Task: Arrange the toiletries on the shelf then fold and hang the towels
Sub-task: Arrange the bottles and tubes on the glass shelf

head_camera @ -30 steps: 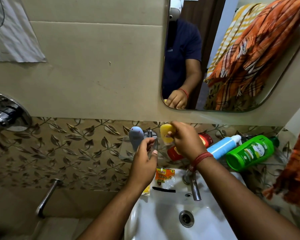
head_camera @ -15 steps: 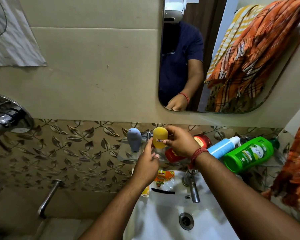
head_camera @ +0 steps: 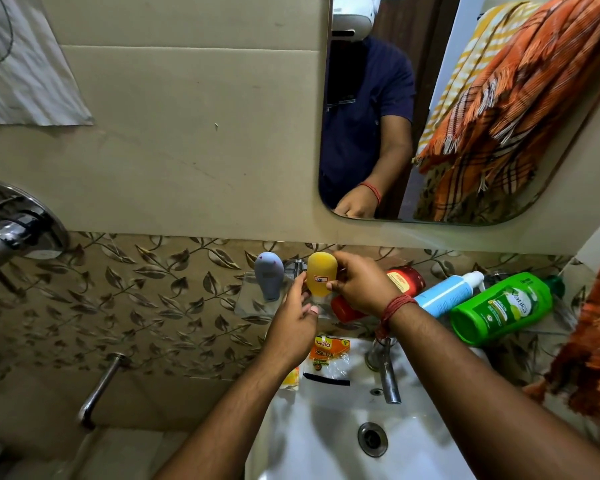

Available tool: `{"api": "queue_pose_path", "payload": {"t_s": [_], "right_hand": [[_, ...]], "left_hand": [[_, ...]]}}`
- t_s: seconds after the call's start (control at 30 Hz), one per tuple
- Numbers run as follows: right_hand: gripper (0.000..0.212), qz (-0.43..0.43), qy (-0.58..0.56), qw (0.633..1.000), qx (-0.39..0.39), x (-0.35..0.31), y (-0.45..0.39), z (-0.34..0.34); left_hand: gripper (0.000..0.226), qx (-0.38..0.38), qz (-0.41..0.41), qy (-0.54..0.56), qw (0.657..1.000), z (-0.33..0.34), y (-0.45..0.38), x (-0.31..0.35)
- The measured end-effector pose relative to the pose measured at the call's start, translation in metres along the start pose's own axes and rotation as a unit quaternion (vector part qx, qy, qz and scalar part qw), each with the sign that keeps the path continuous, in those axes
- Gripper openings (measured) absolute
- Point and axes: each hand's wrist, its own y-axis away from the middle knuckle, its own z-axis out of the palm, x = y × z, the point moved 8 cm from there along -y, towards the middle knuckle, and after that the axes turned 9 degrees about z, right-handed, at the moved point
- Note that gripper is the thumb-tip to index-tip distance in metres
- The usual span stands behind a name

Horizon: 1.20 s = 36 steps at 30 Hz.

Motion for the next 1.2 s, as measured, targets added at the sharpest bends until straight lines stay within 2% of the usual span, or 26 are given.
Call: {"api": "queue_pose_path", "payload": {"t_s": [0.07,0.13,0.23,0.3,0.4,0.5,0.6,0.77,0.83,0.9,1.0,1.1,1.2], "right_hand": [[0.058,0.004,-0.009,1.0,0.004,-0.002,0.004,-0.005],[0.058,0.014,-0.05,0.997,0.063,0.0,0.014,-0.022],[0.033,0.044,-0.099,0.972,0.209,0.019,0.05,-0.045],[0.021,0.083,-0.132,0.96,0.234,0.04,0.07,-0.034],[0.022,0.125,-0.128,0.961,0.211,0.063,0.081,0.002],[0.027,0.165,-0.204,0.943,0.206,0.074,0.081,0.018],[0.026,0.209,-0.317,0.902,0.206,0.083,0.08,0.028],[0.024,0.266,-0.436,0.837,0.197,0.092,0.08,0.04],[0.019,0.273,-0.483,0.814,0.17,0.091,0.078,0.047],[0.026,0.281,-0.515,0.795,0.154,0.091,0.076,0.053],[0.025,0.271,-0.569,0.764,0.138,0.087,0.078,0.056],[0.021,0.246,-0.585,0.763,0.119,0.082,0.084,0.054],[0.022,0.217,-0.553,0.798,0.102,0.077,0.09,0.051]], "left_hand": [[0.063,0.012,0.01,0.008,1.0,-0.002,0.002,0.002],[0.053,0.052,0.026,-0.001,0.998,-0.01,0.009,0.003],[0.033,0.102,0.071,-0.073,0.99,-0.019,0.02,0.001],[0.026,0.076,0.099,-0.123,0.985,-0.009,0.022,0.003],[0.029,0.024,0.102,-0.133,0.986,0.014,0.018,0.008],[0.032,0.025,0.083,-0.135,0.987,0.027,0.012,0.015],[0.037,0.036,0.051,-0.131,0.989,0.032,0.007,0.019],[0.038,0.034,0.025,-0.136,0.99,0.038,0.003,0.018],[0.037,0.027,0.025,-0.138,0.99,0.042,0.003,0.017],[0.034,0.024,0.021,-0.131,0.991,0.045,0.004,0.018],[0.032,0.028,0.012,-0.109,0.994,0.047,0.008,0.02],[0.026,0.029,0.001,-0.067,0.997,0.046,0.012,0.016],[0.023,0.034,0.002,-0.026,0.999,0.044,0.02,0.011]]}}
